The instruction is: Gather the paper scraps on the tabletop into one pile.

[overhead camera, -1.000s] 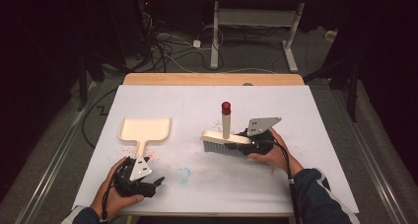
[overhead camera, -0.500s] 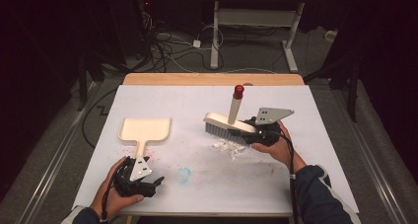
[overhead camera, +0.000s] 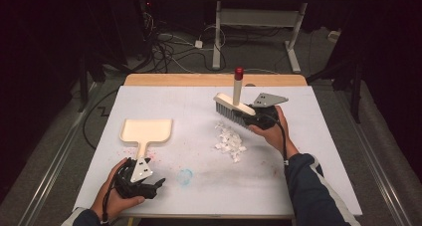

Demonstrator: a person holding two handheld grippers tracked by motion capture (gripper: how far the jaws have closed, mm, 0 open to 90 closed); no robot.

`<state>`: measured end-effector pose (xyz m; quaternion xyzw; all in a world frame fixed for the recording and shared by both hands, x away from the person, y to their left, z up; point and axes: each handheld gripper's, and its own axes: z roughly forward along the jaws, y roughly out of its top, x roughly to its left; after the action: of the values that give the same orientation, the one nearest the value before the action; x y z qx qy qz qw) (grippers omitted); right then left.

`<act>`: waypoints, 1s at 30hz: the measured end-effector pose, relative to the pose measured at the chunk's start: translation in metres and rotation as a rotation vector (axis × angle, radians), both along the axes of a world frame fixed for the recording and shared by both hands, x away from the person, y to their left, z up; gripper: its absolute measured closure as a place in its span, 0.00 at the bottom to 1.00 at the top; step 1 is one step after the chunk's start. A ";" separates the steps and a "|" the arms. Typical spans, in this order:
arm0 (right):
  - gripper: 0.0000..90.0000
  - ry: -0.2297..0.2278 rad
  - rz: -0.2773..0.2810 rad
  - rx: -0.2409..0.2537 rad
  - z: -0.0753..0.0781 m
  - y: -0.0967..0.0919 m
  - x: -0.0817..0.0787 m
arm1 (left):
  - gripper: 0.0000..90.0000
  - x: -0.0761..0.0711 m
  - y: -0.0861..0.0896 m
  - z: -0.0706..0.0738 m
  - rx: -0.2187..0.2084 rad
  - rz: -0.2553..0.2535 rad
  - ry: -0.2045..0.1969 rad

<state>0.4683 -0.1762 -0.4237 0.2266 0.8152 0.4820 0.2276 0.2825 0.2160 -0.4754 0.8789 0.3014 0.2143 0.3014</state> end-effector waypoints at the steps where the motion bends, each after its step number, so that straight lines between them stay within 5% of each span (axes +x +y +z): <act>1: 0.75 0.002 -0.014 -0.002 -0.004 0.000 0.004 | 0.21 0.000 0.000 0.000 -0.001 0.001 0.000; 7: 0.75 0.022 -0.057 -0.035 -0.023 0.000 0.021 | 0.21 0.000 0.000 -0.001 -0.004 -0.002 0.003; 15: 0.75 0.069 0.067 0.005 -0.033 -0.003 0.013 | 0.21 0.000 -0.001 -0.001 -0.001 -0.007 0.005; 30: 0.75 0.073 0.288 -0.054 -0.031 -0.021 -0.025 | 0.21 0.000 -0.002 -0.002 0.006 -0.010 0.013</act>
<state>0.4434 -0.1973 -0.4544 0.1185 0.8597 0.4789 0.1322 0.2823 0.2140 -0.4771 0.8826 0.2981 0.2080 0.2981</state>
